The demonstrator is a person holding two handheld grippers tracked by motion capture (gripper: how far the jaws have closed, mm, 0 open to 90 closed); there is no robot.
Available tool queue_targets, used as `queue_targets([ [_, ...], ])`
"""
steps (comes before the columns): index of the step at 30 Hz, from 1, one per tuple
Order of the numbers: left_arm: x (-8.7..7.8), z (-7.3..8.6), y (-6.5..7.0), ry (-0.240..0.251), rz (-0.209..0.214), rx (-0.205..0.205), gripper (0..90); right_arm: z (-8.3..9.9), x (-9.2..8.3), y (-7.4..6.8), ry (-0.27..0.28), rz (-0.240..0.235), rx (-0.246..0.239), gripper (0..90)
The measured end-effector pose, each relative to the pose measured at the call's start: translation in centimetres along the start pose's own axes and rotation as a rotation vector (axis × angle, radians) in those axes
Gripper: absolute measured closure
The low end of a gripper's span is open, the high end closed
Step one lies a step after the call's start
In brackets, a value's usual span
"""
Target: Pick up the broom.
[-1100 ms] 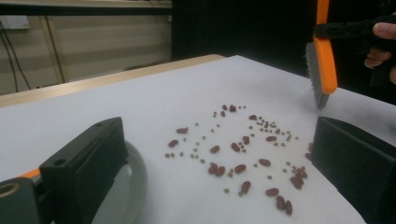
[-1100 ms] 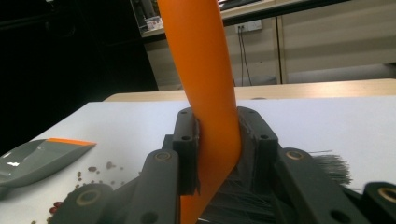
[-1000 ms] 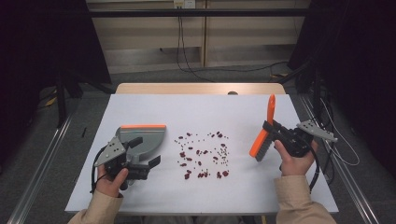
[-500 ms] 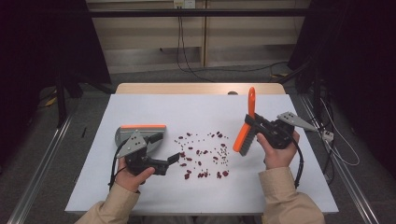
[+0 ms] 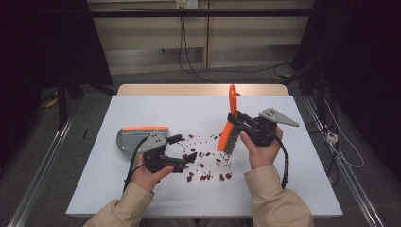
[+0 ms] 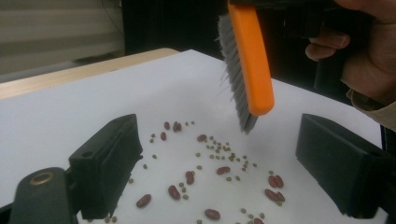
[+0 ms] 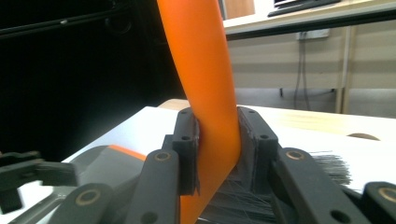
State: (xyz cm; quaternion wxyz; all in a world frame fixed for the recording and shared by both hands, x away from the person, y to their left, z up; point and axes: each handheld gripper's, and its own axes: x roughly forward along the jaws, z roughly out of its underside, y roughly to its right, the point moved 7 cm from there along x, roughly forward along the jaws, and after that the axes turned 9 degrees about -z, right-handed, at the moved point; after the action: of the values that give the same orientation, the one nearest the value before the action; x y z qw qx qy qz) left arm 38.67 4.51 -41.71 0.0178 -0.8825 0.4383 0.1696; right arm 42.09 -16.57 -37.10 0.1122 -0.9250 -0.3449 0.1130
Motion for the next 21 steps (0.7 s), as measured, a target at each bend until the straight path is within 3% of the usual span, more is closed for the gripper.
queue_targets([
  [5, 1.0, 0.2, 0.3, -0.024, 0.007, -0.017, 21.0, 0.0, 1.4, -1.3, -0.004, -0.015, -0.026, 71.0],
  [8, 1.5, 0.4, 0.9, -0.046, 0.041, -0.017, 23.5, 0.2, 2.2, -2.1, -0.017, -0.028, -0.032, 70.9],
  [15, 2.7, 0.6, 1.2, -0.068, 0.019, -0.043, 34.4, 0.5, 3.8, -4.1, -0.035, -0.051, -0.072, 70.9],
  [16, 2.9, 0.7, 1.3, -0.078, 0.009, -0.039, 43.2, 0.7, 4.2, -4.6, -0.04, -0.061, -0.084, 71.0],
  [18, 3.2, 0.9, 1.3, -0.091, -0.017, -0.027, 46.8, 0.8, 4.4, -4.8, -0.045, -0.068, -0.081, 70.9],
  [19, 3.2, 1.0, 1.4, -0.092, -0.023, -0.03, 59.7, 1.0, 4.7, -5.0, -0.058, -0.071, -0.077, 70.9],
  [20, 3.2, 1.0, 1.4, -0.091, -0.04, -0.02, 59.7, 1.0, 4.7, -5.0, -0.058, -0.071, -0.077, 70.9],
  [21, 3.1, 1.1, 1.3, -0.102, -0.052, -0.021, 67.2, 1.1, 4.8, -5.2, -0.062, -0.08, -0.077, 70.9],
])
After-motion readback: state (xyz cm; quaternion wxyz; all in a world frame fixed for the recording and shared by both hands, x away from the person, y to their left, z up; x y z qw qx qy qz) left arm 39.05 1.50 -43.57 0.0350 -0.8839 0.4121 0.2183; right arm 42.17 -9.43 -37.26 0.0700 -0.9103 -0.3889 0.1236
